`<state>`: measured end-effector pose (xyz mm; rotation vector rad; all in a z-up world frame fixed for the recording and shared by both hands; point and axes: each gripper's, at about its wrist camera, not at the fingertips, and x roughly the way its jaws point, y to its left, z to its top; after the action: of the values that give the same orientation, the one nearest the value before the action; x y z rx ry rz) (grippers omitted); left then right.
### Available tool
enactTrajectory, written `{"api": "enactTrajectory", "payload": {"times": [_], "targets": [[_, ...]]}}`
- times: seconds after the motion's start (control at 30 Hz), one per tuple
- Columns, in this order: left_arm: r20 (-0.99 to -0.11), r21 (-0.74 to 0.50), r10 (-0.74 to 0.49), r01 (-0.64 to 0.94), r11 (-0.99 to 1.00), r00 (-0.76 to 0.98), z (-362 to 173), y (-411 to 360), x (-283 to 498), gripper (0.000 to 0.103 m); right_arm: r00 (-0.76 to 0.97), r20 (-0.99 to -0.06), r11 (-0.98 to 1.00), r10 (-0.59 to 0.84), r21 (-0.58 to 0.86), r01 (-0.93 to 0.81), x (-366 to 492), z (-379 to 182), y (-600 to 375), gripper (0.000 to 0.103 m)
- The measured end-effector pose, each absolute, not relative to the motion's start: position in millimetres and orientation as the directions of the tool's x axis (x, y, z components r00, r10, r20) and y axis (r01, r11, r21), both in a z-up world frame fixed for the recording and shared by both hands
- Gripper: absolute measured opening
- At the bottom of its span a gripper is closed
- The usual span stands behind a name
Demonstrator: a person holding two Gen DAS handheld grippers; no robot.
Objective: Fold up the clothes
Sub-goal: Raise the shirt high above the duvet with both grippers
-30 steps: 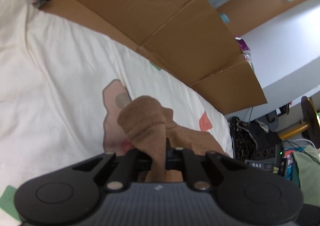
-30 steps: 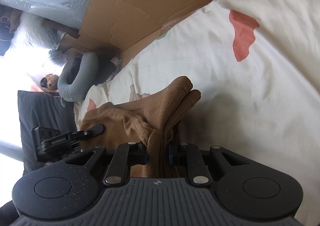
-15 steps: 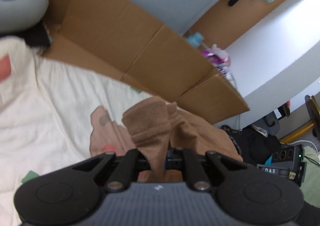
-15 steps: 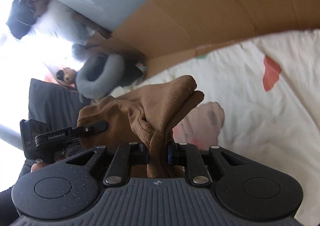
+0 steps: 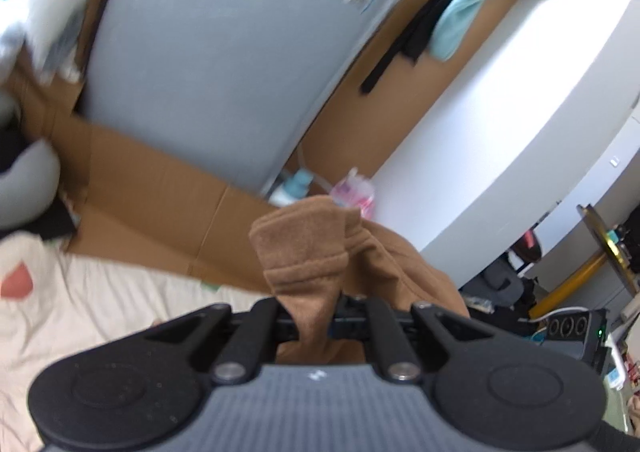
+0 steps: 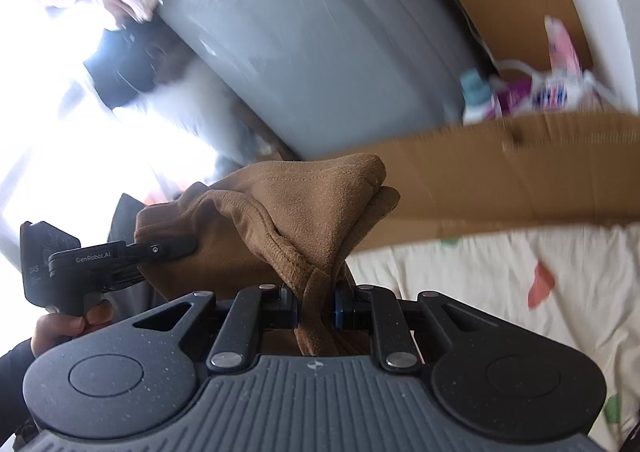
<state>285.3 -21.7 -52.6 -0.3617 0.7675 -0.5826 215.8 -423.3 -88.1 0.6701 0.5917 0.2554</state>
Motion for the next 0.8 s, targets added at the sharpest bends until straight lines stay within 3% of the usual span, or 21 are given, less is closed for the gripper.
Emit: {"api": "enactTrajectory", "payload": {"times": [0.4, 0.8], "targets": [[-0.505, -0.450, -0.605, 0.410, 0.794, 0.616, 63.8, -51.6, 254.3, 0.005, 0.862, -0.381, 0.792, 0.334, 0.609, -0.037, 188.3, 46.8, -441.8, 0.015], [-0.508, -0.436, -0.604, 0.421, 0.795, 0.614, 115.4, -83.7, 206.6, 0.005, 0.876, -0.392, 0.845, 0.280, 0.533, -0.032, 122.5, 131.5, -443.9, 0.015]]}}
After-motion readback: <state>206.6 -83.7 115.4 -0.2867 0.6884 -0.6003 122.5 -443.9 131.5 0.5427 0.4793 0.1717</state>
